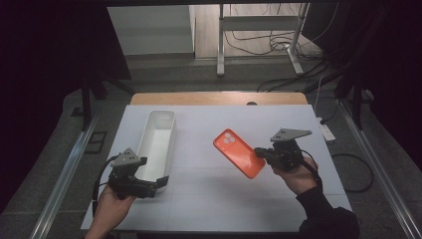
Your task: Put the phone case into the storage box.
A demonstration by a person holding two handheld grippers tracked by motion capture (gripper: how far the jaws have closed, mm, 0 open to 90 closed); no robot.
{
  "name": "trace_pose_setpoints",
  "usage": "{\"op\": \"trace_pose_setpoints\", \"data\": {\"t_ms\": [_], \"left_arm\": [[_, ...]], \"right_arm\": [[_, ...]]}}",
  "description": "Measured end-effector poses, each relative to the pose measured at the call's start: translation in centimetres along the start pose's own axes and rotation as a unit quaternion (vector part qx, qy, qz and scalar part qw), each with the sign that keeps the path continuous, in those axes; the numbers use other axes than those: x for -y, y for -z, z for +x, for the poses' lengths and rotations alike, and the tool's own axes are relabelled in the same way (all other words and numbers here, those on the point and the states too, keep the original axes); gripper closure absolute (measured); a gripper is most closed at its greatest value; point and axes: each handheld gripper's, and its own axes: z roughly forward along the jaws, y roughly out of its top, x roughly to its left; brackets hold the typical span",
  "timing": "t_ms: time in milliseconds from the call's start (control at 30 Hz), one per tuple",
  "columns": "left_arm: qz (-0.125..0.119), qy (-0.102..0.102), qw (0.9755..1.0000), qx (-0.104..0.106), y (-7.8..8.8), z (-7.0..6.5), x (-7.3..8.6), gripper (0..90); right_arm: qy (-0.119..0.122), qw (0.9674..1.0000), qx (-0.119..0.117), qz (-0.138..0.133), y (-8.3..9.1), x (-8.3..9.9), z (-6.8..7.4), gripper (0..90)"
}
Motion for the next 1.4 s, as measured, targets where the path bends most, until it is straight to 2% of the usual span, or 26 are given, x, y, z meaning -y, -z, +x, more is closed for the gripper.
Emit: {"op": "trace_pose_setpoints", "data": {"t_ms": [333,600,833,1000,1400], "left_arm": [[0.004,0.009,0.9996,0.028,-1.6,0.0,-1.3,0.0],[0.006,0.026,0.9981,0.056,-3.0,-0.1,-2.4,0.0],[0.012,0.027,0.9974,0.065,-4.0,-0.4,-3.0,0.0],[0.013,0.036,0.9957,0.084,-4.8,-0.6,-3.5,0.0],[0.015,0.055,0.9917,0.116,-6.3,-1.0,-4.5,0.0]], "right_arm": [[0.003,1.0,0.004,-0.008,0.0,-0.1,0.2,89.1],[0.008,0.9999,0.003,-0.007,-0.1,-0.2,0.5,89.1],[0.013,0.9999,0.005,-0.008,-0.2,-0.2,0.8,89.1],[0.019,0.9998,0.007,-0.01,-0.3,-0.3,1.0,89.1],[0.026,0.9995,0.003,-0.016,-0.5,-0.5,1.7,89.1]]}}
